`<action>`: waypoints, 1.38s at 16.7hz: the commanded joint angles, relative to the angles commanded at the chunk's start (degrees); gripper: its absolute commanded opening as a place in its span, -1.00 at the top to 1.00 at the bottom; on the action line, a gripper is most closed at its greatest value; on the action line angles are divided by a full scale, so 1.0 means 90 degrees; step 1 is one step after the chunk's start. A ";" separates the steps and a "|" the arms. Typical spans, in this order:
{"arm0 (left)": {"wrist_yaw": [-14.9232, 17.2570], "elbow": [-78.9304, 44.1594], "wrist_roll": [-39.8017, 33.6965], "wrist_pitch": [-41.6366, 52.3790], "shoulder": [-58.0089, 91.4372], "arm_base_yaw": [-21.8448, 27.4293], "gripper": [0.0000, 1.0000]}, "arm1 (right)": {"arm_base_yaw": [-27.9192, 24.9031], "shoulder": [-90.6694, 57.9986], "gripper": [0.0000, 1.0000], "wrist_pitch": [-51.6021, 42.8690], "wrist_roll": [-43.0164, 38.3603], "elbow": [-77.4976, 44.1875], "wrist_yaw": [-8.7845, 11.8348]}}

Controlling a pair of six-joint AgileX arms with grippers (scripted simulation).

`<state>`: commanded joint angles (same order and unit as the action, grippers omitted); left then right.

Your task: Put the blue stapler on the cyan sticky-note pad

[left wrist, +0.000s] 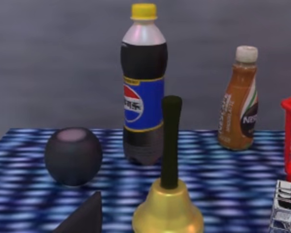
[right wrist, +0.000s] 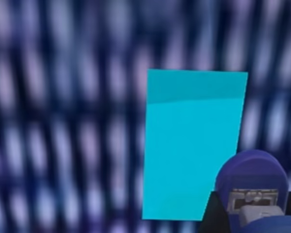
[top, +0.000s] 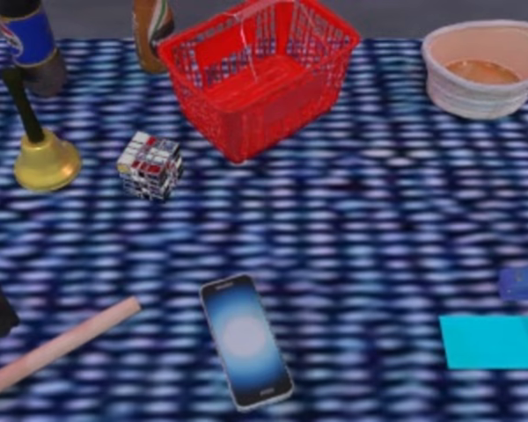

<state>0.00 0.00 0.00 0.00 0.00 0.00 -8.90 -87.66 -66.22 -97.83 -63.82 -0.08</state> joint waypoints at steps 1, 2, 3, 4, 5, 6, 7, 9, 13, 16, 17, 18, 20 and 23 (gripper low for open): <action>0.0000 0.0000 0.0000 0.0000 0.0000 0.0000 -1.00 | 0.0000 0.0000 1.00 0.0000 0.0000 0.0000 0.0000; 0.0000 0.0000 0.0000 0.0000 0.0000 0.0000 -1.00 | 0.0000 0.0000 1.00 0.0000 0.0000 0.0000 0.0000; 0.0000 0.0000 0.0000 0.0000 0.0000 0.0000 -1.00 | -0.0032 -0.0026 1.00 -0.0004 0.0001 -0.0017 0.0003; 0.0000 0.0000 0.0000 0.0000 0.0000 0.0000 -1.00 | -0.0036 -0.0032 1.00 0.0014 -0.0001 -0.0004 0.0003; 0.0000 0.0000 0.0000 0.0000 0.0000 0.0000 -1.00 | -0.0052 -0.0063 1.00 0.0098 -0.0016 0.0051 0.0002; 0.0000 0.0000 0.0000 0.0000 0.0000 0.0000 -1.00 | -0.0076 -0.0116 1.00 0.0249 -0.0044 0.0144 0.0001; 0.0000 0.0000 0.0000 0.0000 0.0000 0.0000 -1.00 | -0.0105 -0.0191 1.00 0.0459 -0.0086 0.0271 0.0001; 0.0000 0.0000 0.0000 0.0000 0.0000 0.0000 -1.00 | -0.0184 -0.0400 1.00 0.1016 -0.0192 0.0604 0.0001; 0.0000 0.0000 0.0000 0.0000 0.0000 0.0000 -1.00 | -0.0382 -0.0859 1.00 0.2239 -0.0390 0.1329 0.0001; 0.0000 0.0000 0.0000 0.0000 0.0000 0.0000 -1.00 | -0.0461 -0.1030 1.00 0.2629 -0.0477 0.1598 0.0000; 0.0000 0.0000 0.0000 0.0000 0.0000 0.0000 -1.00 | -0.0462 -0.1033 1.00 0.2636 -0.0479 0.1603 0.0000; 0.0000 0.0000 0.0000 0.0000 0.0000 0.0000 -1.00 | -0.0462 -0.1033 1.00 0.2636 -0.0479 0.1603 0.0000; 0.0000 0.0000 0.0000 0.0000 0.0000 0.0000 -1.00 | -0.0462 -0.1033 1.00 0.2636 -0.0479 0.1603 0.0000; 0.0000 0.0000 0.0000 0.0000 0.0000 0.0000 -1.00 | -0.0462 -0.1033 0.55 0.2636 -0.0479 0.1603 0.0000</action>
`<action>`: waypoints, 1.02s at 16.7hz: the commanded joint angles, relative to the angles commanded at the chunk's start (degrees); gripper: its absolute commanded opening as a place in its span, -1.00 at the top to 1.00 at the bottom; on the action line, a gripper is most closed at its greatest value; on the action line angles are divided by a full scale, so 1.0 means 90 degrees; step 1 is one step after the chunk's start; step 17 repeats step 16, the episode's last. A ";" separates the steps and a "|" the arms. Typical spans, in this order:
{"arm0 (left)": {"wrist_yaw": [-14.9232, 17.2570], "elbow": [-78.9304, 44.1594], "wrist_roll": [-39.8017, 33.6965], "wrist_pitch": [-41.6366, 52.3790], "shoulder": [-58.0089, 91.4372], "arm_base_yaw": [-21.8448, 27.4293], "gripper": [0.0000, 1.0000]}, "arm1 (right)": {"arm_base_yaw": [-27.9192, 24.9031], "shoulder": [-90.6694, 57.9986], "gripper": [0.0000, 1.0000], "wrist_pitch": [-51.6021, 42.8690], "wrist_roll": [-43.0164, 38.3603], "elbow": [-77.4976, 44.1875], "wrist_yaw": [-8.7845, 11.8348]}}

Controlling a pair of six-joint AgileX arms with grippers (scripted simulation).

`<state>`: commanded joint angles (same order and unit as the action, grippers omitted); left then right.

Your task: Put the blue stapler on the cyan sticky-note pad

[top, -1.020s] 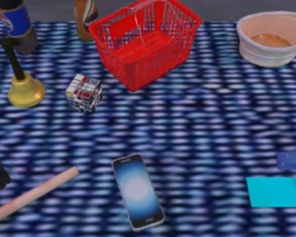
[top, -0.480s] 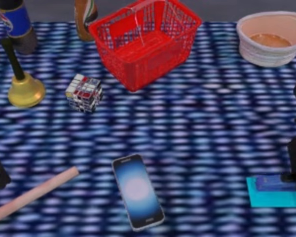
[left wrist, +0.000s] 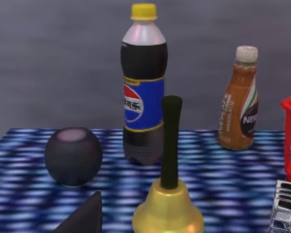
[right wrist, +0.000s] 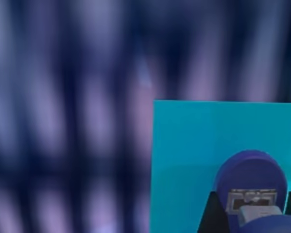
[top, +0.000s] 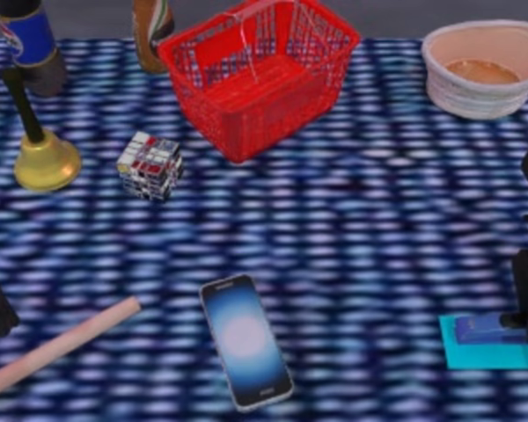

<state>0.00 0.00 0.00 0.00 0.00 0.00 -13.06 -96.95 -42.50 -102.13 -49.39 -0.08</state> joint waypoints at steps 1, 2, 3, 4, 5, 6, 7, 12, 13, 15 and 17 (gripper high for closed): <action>0.0000 0.0000 0.0000 0.0000 0.0000 0.0000 -1.00 | 0.0000 0.0000 0.40 0.0000 0.0000 0.0000 0.0000; 0.0000 0.0000 0.0000 0.0000 0.0000 0.0000 -1.00 | 0.0000 0.0000 0.25 0.0000 0.0000 0.0000 0.0000; 0.0000 0.0000 0.0000 0.0000 0.0000 0.0000 -1.00 | 0.0000 0.0000 0.10 0.0000 0.0000 0.0000 0.0000; 0.0000 0.0000 0.0000 0.0000 0.0000 0.0000 -1.00 | 0.0000 0.0000 -0.06 0.0000 0.0000 0.0000 0.0000; 0.0000 0.0000 0.0000 0.0000 0.0000 0.0000 -1.00 | 0.0000 0.0000 -0.21 0.0000 0.0000 0.0000 0.0000; 0.0000 0.0000 0.0000 0.0000 0.0000 0.0000 -1.00 | 0.0000 0.0000 -0.36 0.0000 0.0000 0.0000 0.0000; 0.0000 0.0000 0.0000 0.0000 0.0000 0.0000 -1.00 | 0.0000 0.0000 -0.51 0.0000 0.0000 0.0000 0.0000; 0.0000 0.0000 0.0000 0.0000 0.0000 0.0000 -1.00 | 0.0000 0.0000 -1.00 0.0000 0.0000 0.0000 0.0000; 0.0000 0.0000 0.0000 0.0000 0.0000 0.0000 -1.00 | 0.0000 0.0000 -1.00 0.0000 0.0000 0.0000 0.0000; 0.0000 0.0000 0.0000 0.0000 0.0000 0.0000 -1.00 | 0.0000 0.0000 -1.00 0.0000 0.0000 0.0000 0.0000; 0.0000 0.0000 0.0000 0.0000 0.0000 0.0000 -1.00 | 0.0000 0.0000 -1.00 0.0000 0.0000 0.0000 0.0000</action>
